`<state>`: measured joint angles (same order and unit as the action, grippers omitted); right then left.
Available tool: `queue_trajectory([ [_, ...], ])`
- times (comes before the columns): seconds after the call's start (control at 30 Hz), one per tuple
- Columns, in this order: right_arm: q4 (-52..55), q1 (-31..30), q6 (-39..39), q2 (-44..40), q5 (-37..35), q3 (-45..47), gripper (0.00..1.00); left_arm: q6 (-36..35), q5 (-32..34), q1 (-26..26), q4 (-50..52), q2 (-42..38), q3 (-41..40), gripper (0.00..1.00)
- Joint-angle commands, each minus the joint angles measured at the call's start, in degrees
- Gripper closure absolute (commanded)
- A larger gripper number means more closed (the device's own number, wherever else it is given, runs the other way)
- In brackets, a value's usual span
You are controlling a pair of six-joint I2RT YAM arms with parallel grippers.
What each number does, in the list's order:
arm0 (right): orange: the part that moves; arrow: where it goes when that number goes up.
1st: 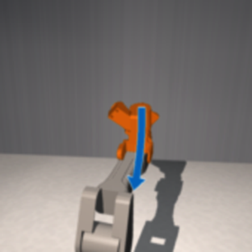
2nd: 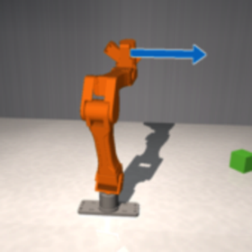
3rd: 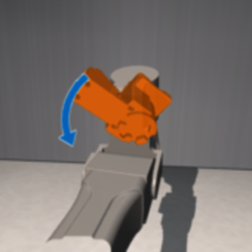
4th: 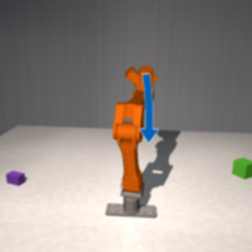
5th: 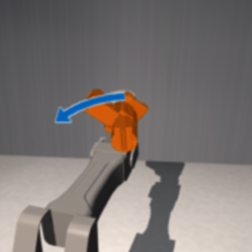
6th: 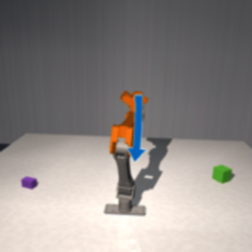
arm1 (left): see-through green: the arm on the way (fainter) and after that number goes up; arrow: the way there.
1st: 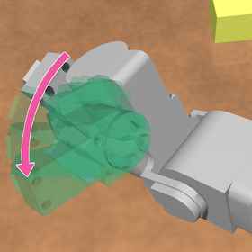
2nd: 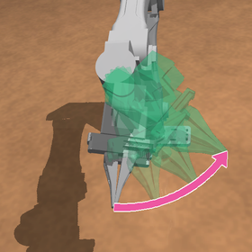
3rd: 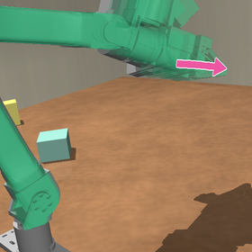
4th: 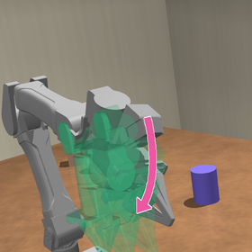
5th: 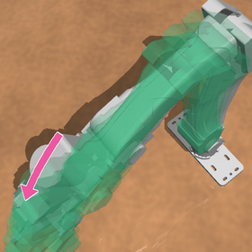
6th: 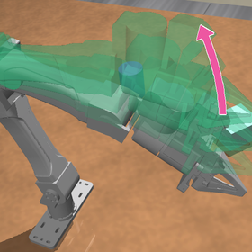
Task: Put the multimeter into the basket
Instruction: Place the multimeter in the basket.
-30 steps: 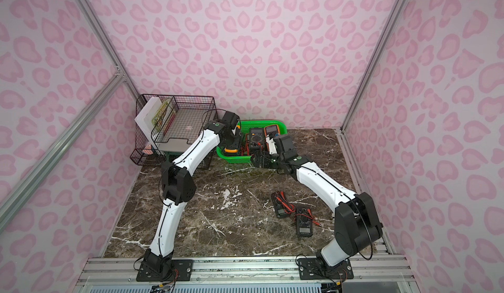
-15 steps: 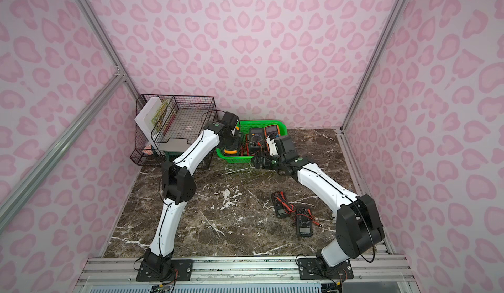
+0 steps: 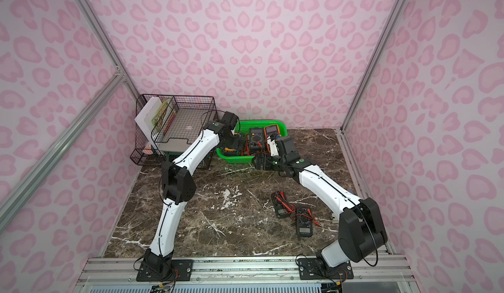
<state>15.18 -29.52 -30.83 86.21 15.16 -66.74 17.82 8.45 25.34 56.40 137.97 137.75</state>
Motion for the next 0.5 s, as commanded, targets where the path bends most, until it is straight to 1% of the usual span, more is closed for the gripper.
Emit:
queue_trajectory([
  [0.0, -0.1, 0.0, 0.2, -0.8, -0.6, 0.5, 0.01, -0.2, -0.1, -0.1, -0.1, -2.2, 0.6, 0.01],
  [0.3, -0.5, -0.1, 0.3, -2.5, -1.4, 2.8, 0.01, -0.7, -0.4, -0.1, 1.6, -6.2, 0.6, 0.01],
  [0.47, -0.7, -0.1, 0.6, -3.2, -2.2, 3.8, 0.01, -1.8, -2.4, -0.1, 2.0, -9.0, -0.7, 0.01],
])
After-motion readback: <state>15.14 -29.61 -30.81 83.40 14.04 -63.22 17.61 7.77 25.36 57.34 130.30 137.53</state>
